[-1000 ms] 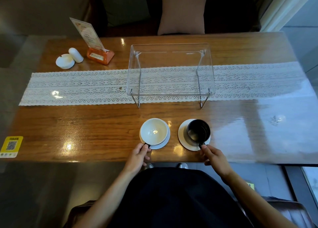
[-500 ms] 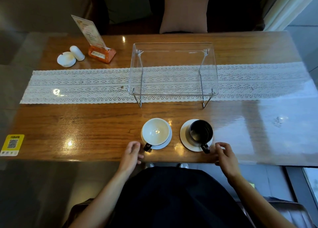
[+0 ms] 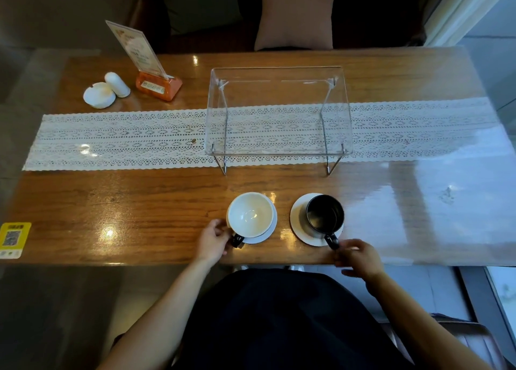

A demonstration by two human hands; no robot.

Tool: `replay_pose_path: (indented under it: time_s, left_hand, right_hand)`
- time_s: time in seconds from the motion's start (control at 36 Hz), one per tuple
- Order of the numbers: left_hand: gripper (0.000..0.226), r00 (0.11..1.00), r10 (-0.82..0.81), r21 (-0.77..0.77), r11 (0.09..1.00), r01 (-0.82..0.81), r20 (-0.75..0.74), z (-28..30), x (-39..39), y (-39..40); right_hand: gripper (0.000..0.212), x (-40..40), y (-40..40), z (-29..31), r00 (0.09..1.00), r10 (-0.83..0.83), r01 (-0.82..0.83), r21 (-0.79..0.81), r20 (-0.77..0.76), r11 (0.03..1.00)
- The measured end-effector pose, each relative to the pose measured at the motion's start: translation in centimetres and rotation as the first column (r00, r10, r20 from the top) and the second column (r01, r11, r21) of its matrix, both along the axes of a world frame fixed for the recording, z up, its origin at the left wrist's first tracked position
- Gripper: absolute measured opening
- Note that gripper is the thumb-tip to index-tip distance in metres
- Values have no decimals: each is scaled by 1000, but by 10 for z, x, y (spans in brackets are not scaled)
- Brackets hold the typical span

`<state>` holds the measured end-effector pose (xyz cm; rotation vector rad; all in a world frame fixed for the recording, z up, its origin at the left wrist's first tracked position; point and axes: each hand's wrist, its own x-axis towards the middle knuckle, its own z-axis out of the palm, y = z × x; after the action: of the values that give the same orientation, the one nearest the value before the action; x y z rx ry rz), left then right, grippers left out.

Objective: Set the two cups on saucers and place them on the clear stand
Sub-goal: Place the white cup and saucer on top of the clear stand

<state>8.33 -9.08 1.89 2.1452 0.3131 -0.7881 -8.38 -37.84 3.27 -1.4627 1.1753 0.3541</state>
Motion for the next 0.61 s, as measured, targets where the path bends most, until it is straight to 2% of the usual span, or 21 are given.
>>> replay_pose_path:
  time_s: [0.11,0.19,0.31,0.36,0.44,0.5,0.61]
  left_hand:
    - [44,999,-43,52,998,43,18,-4,9,-1]
    - [46,997,-76,83,994,73,26,-5,15,-3]
    - [48,988,-144,120,983,137,50,-4,24,-5]
    - [51,982,-184,108,978,179,47,-4,30,-4]
    - [52,966,-255,90,964,250,49,-4,40,-2]
    - [50,955,-289,76,956,284,69,-4,46,0]
    - [51,931,-355,63,935,350,86,-5,57,2]
  right_hand:
    - [13,-9,16,-5,979,186,-175,128,-82,976]
    - [11,-1,32,-10,970,243,-241,111,-6,964]
    - [34,21,59,-16,917,386,-391,44,99,919]
    - [46,35,74,-17,922,366,-376,63,130,925]
    - [58,57,92,-19,964,215,-228,74,157,971]
    - [60,70,102,-19,975,154,-164,48,160,985]
    - [56,83,116,-19,971,153,-155,-3,185,988]
